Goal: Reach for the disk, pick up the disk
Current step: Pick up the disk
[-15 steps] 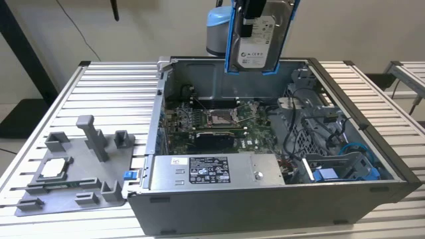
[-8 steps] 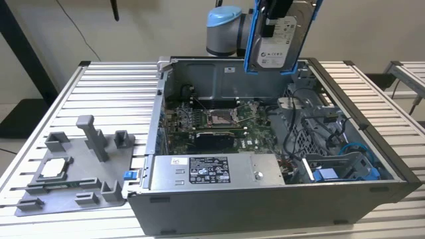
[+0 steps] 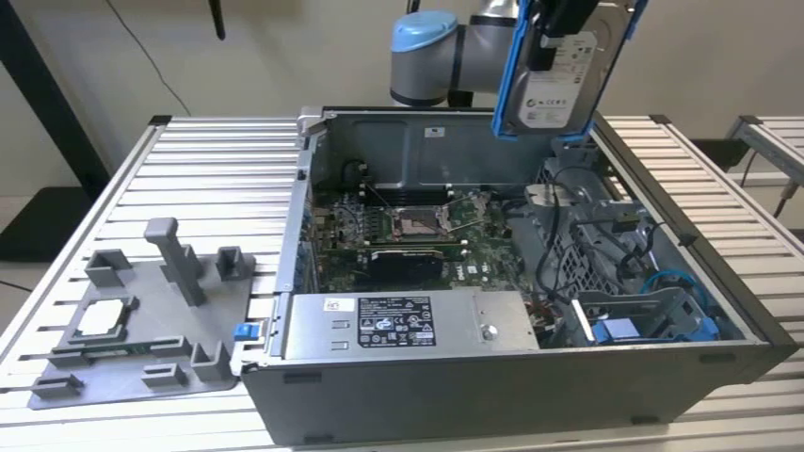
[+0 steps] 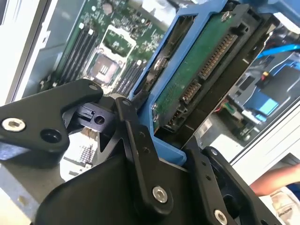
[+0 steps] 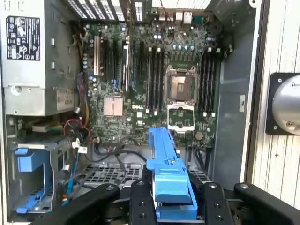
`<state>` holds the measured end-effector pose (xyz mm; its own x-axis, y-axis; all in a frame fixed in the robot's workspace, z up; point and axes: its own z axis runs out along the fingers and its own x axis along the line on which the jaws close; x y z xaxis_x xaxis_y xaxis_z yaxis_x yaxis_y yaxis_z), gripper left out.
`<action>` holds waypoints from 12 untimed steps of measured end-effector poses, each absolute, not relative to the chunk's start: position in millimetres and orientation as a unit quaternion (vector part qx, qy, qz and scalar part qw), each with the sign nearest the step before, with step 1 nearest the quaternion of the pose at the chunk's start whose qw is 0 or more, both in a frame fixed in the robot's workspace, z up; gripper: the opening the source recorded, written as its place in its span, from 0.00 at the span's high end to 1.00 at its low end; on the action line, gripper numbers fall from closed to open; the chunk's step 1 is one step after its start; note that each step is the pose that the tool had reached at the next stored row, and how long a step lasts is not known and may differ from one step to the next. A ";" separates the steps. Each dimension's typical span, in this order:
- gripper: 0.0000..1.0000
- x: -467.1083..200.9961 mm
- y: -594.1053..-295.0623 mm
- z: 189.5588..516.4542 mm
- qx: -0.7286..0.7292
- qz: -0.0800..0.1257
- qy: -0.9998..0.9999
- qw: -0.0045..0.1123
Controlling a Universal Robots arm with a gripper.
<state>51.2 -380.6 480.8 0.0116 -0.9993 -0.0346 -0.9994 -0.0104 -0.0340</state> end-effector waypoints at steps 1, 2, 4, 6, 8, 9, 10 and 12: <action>1.00 55.5 -380.6 480.8 -0.711 0.000 0.703 0.024; 1.00 60.2 -380.6 480.8 -0.711 0.000 0.703 0.024; 1.00 69.2 -380.6 480.8 -0.711 0.000 0.703 0.024; 1.00 78.3 -380.6 480.8 -0.711 0.000 0.703 0.024; 1.00 86.6 -380.6 480.8 -0.711 0.000 0.703 0.024; 1.00 90.2 -380.6 480.8 -0.711 0.000 0.703 0.024; 1.00 92.8 -380.6 480.8 -0.711 0.000 0.703 0.024; 1.00 97.0 -380.6 480.8 -0.711 0.000 0.703 0.024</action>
